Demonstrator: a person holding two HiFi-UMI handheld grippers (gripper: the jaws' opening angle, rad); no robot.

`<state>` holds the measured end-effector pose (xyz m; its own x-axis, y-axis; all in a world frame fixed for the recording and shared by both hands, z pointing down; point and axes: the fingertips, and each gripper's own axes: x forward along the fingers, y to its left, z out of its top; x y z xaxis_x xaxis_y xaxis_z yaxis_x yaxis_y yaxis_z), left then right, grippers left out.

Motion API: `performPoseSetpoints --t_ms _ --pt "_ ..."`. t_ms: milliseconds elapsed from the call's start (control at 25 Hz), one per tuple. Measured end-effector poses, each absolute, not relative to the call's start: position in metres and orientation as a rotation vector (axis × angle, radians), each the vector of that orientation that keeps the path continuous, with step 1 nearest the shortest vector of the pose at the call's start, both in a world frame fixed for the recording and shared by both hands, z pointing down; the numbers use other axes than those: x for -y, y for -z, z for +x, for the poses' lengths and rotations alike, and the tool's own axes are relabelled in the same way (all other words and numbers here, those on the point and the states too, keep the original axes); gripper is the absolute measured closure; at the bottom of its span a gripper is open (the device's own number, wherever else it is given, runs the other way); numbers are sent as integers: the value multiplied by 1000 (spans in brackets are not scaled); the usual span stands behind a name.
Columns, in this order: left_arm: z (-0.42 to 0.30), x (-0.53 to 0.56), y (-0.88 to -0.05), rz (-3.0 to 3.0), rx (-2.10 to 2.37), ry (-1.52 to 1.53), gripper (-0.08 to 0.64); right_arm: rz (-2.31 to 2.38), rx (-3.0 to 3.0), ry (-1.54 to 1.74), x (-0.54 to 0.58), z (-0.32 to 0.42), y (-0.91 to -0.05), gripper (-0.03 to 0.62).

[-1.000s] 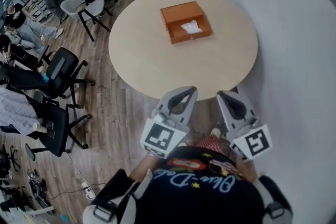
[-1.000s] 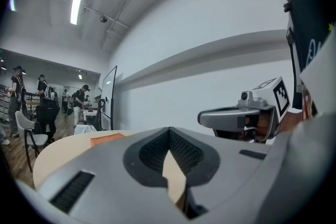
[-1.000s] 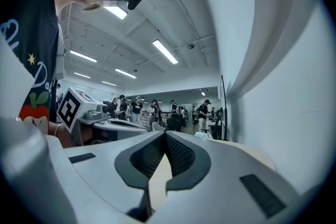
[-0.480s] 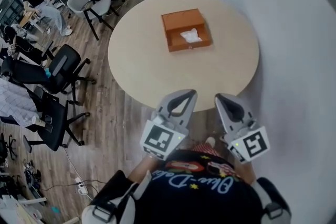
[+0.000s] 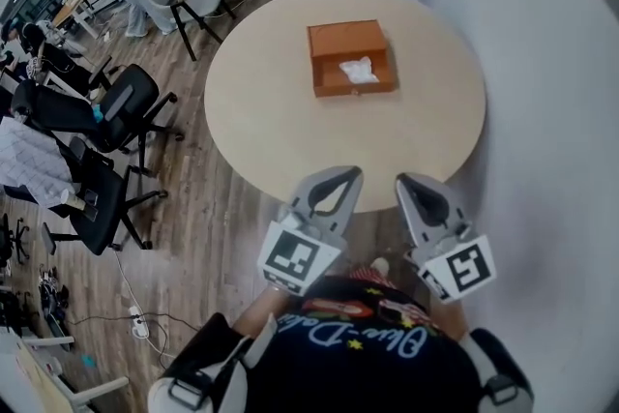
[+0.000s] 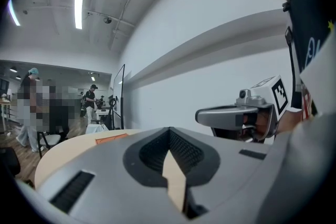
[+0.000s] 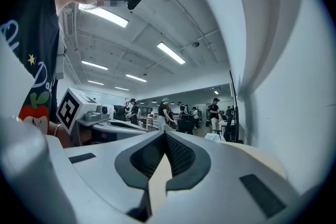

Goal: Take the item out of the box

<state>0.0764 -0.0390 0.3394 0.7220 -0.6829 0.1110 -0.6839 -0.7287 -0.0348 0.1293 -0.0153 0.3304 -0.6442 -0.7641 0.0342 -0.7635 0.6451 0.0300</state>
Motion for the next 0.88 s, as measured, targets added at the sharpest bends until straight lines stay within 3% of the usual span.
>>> performPoseSetpoints --t_ms 880 --pt "124 30 -347 2817 1357 -244 575 1112 2925 -13 16 180 -337 596"
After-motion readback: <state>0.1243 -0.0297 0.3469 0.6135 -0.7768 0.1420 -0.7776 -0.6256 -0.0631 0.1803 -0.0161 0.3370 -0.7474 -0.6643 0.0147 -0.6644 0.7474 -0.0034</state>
